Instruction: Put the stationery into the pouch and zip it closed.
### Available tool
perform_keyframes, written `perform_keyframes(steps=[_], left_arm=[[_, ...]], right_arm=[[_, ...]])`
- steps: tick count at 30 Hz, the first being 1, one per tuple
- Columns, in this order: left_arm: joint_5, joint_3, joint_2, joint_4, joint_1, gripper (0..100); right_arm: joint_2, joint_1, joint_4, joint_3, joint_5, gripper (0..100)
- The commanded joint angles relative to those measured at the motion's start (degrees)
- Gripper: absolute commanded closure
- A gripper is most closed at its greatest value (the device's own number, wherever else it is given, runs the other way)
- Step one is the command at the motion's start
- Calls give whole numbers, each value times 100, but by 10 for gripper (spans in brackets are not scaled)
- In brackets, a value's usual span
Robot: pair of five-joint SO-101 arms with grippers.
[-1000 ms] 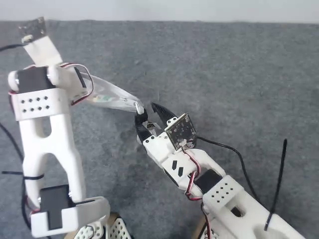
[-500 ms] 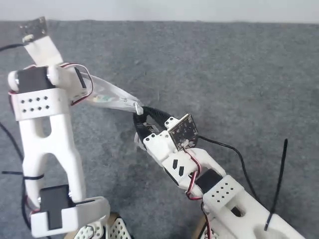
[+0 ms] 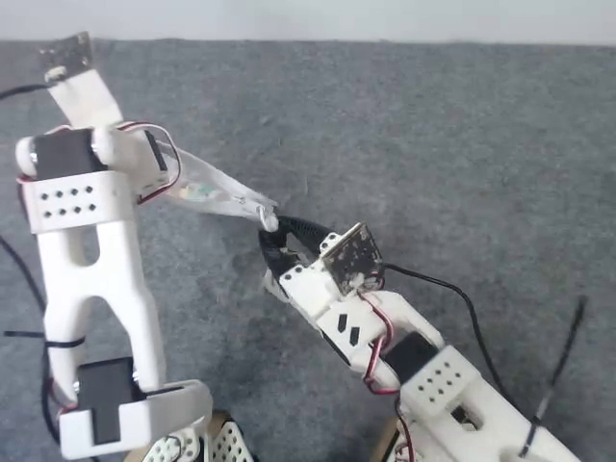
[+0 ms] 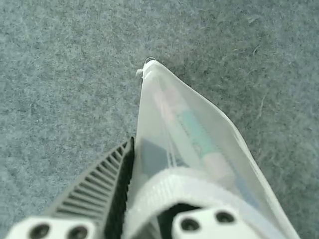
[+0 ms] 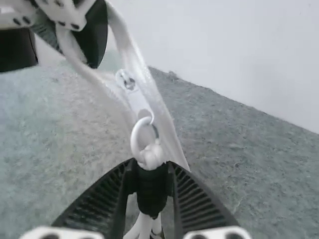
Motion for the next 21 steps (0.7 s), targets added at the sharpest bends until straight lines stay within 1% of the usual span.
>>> perform_keyframes(steps=[1,6,9,12,16,21], left_arm=[[-18,31,-35,-149,26,903],[-9,31,-26,-141,281,776],[-149,22,-44,-79,545,731],[-756,-48,-44,44,967,725],[-1002,-233,-44,299,1574,725],[-1310,-541,-44,607,2215,725]], right_arm=[[-787,-233,927,-396,545,993],[-1402,-708,1965,-396,993,993],[-1552,-927,2352,-396,1266,993],[-1657,-1182,2721,-360,1530,993],[-1824,-1464,3125,-360,1916,993],[-2097,-1446,3187,-352,1934,993]])
